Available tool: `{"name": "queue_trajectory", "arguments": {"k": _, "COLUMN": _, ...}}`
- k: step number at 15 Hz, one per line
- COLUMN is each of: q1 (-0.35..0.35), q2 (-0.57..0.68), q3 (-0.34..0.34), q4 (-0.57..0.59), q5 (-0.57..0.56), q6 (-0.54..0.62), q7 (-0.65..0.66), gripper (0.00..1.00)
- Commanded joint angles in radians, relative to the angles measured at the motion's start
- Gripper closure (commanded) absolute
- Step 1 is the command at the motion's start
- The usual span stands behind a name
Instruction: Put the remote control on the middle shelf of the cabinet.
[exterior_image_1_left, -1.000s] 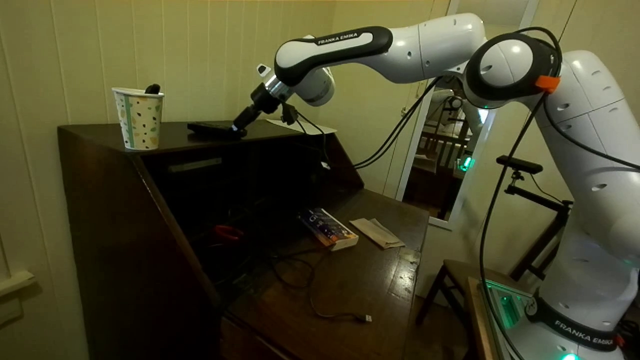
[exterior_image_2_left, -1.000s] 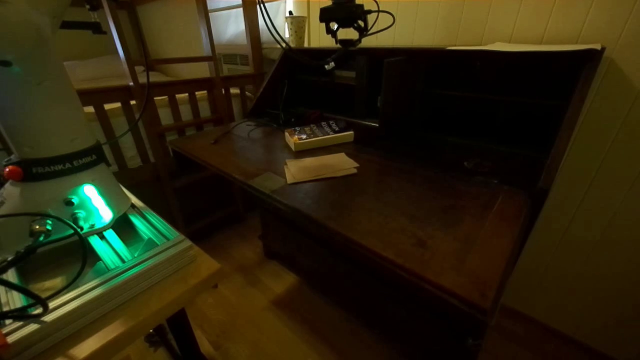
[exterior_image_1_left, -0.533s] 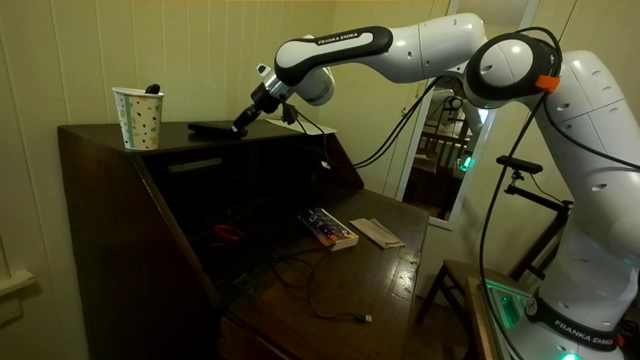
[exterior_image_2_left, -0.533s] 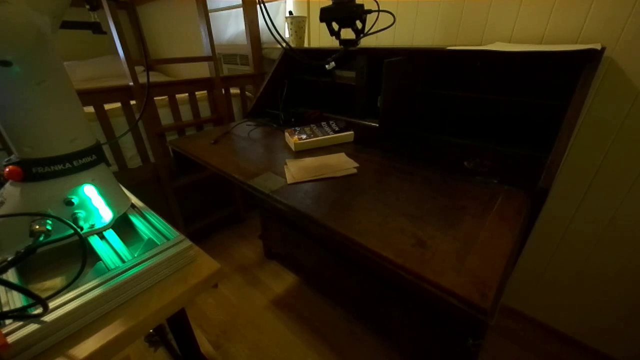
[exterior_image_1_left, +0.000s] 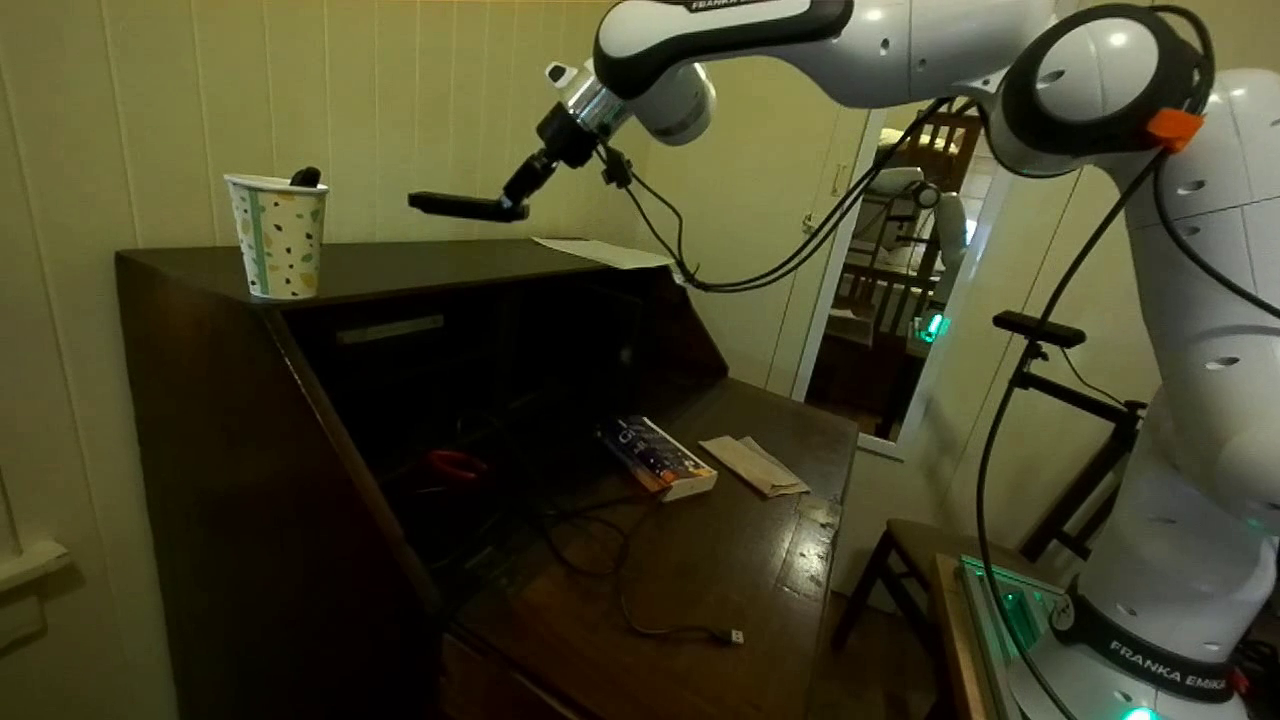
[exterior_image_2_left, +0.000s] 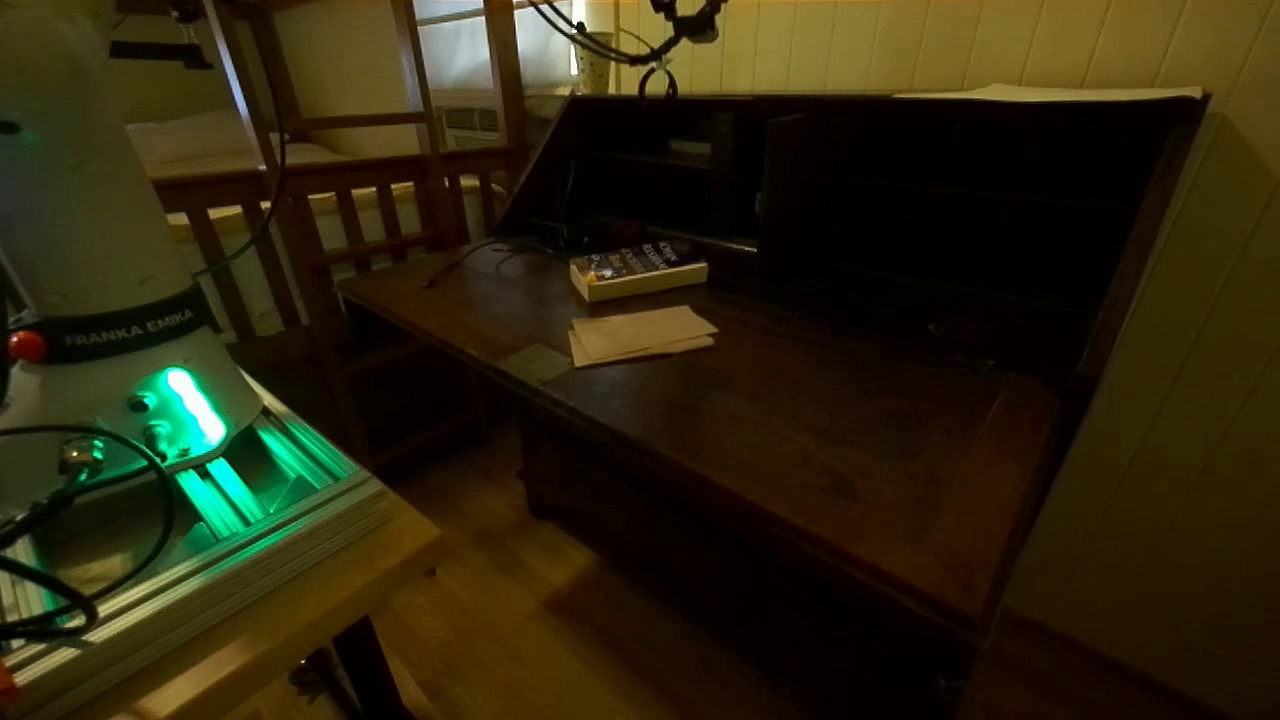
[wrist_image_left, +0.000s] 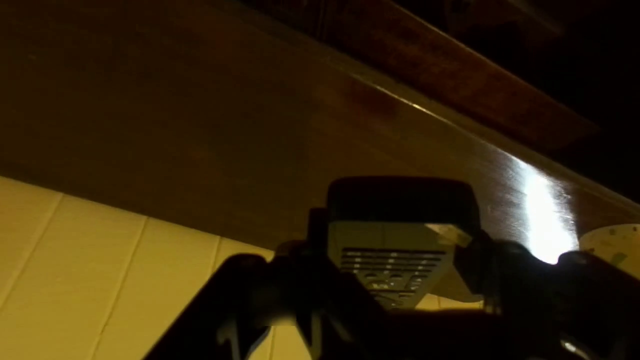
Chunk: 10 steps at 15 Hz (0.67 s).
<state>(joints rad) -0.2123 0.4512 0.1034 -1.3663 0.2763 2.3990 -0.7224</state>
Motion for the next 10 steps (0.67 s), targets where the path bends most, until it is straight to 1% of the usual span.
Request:
{"name": "queue_trajectory", "arguments": {"k": 1, "q1": 0.029, "q2": -0.243, "q3": -0.079, "q4": -0.222, "q5": -0.106, "q6": -0.028, "q7": 0.126, "gripper": 0.64}}
{"name": "queue_trajectory", "arguments": {"k": 3, "q1": 0.057, "q2": -0.342, "q3": -0.119, "q4": -0.313, "q5": -0.176, "q6": -0.044, "q7": 0.274, "gripper": 0.64}}
{"name": "queue_trajectory", "arguments": {"k": 6, "q1": 0.09, "q2": -0.484, "q3": -0.144, "q4": -0.456, "q5": -0.265, "q6": -0.069, "q7": 0.499, "gripper": 0.64}}
{"name": "queue_trajectory", "arguments": {"k": 10, "q1": 0.103, "q2": -0.654, "q3": -0.135, "q4": -0.661, "q5": -0.385, "q6": -0.091, "q7": 0.794, "gripper": 0.64}}
